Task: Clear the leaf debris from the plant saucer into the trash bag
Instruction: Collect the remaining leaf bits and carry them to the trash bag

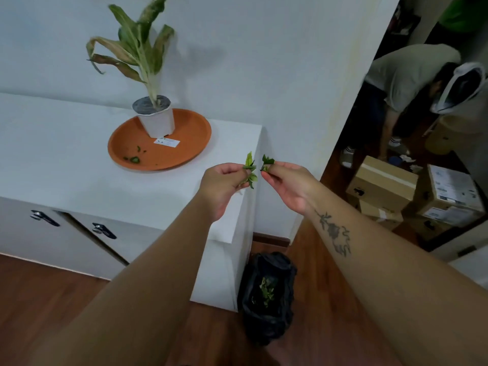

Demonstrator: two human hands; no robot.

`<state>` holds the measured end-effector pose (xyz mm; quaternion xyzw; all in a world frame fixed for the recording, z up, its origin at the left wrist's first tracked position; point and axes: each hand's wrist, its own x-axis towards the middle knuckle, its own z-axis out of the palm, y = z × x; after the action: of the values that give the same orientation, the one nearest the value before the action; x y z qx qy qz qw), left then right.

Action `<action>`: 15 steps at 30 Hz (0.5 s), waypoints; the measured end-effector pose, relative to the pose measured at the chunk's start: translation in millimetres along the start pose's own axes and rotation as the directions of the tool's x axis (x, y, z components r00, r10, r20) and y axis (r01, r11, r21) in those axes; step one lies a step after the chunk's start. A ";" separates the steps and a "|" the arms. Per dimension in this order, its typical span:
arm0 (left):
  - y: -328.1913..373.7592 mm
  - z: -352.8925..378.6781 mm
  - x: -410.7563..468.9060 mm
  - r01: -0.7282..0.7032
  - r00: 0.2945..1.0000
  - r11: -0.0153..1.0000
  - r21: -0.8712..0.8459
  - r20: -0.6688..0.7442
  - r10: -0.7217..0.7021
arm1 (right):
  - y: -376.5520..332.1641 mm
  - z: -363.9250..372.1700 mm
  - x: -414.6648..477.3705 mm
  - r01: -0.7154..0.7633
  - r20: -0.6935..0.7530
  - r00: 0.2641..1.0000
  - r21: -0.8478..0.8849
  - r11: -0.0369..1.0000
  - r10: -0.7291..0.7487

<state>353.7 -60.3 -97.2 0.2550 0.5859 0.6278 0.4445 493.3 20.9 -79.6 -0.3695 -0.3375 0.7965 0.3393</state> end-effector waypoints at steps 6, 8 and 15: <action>-28.1 37.4 -14.9 0.053 0.999 0.996 -0.075 0.007 -0.053 | 0.4 -46.8 -11.6 -0.017 -0.062 0.998 0.045 0.999 0.019; -41.1 49.8 -18.6 0.084 0.996 0.987 -0.139 0.008 -0.084 | 5.1 -62.7 -14.3 -0.024 -0.094 0.995 0.060 0.998 0.029; -103.8 82.2 -21.3 0.202 0.979 0.942 -0.267 0.039 -0.199 | 39.2 -117.3 -7.5 -0.049 -0.184 0.980 0.128 0.991 0.072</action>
<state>459.8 -45.3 -177.8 0.1351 0.5152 0.6516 0.5401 581.6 27.3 -166.4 -0.4317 -0.2428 0.7872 0.3674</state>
